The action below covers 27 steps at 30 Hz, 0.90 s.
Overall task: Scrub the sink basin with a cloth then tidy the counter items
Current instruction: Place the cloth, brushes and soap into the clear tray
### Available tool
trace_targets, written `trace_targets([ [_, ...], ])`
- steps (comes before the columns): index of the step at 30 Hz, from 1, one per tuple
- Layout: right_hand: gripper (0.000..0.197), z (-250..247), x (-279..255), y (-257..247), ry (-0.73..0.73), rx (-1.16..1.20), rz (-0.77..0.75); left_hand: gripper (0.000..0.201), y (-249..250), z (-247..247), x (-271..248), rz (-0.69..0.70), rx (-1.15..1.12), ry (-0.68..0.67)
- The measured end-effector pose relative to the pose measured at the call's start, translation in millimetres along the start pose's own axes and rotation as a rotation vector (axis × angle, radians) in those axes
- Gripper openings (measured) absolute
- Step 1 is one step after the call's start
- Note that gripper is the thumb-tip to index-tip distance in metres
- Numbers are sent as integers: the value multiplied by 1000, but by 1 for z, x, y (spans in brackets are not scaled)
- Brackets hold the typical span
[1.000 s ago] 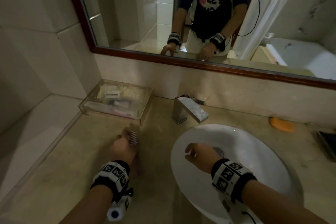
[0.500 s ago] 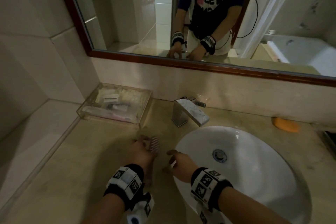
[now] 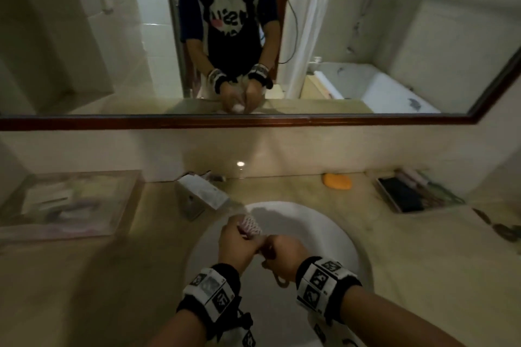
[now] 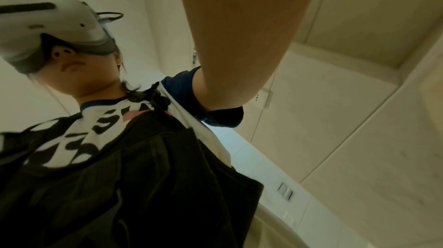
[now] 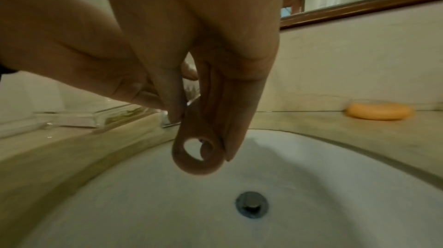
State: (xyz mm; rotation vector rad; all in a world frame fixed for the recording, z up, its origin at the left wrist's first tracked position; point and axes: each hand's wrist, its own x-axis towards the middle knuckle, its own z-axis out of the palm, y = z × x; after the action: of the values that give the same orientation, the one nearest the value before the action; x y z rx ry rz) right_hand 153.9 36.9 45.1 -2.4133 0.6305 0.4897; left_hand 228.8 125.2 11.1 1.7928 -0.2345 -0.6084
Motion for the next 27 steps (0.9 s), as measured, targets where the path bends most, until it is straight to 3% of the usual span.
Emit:
trace_targets([
  [2,9,-16,-9,28,5,-32,63,37,5,32,-2,45,24,-69],
  [5,21,-42,-18,71,48,-124,141,35,18,81,2,51,64,-155],
  [7,9,-61,-22,98,61,-142,162,50,29,116,12,48,144,-192],
  [10,8,-93,-23,141,97,-138,175,59,51,165,24,96,248,-254],
  [15,6,-149,-19,219,128,-115,230,52,88,241,47,202,394,-184],
  [18,22,-184,-6,267,200,-79,280,45,104,275,62,207,528,-108],
  [20,35,-206,2,295,251,-62,304,41,108,293,69,194,595,-116],
  [27,37,-260,35,378,407,12,433,37,120,334,96,249,765,-133],
])
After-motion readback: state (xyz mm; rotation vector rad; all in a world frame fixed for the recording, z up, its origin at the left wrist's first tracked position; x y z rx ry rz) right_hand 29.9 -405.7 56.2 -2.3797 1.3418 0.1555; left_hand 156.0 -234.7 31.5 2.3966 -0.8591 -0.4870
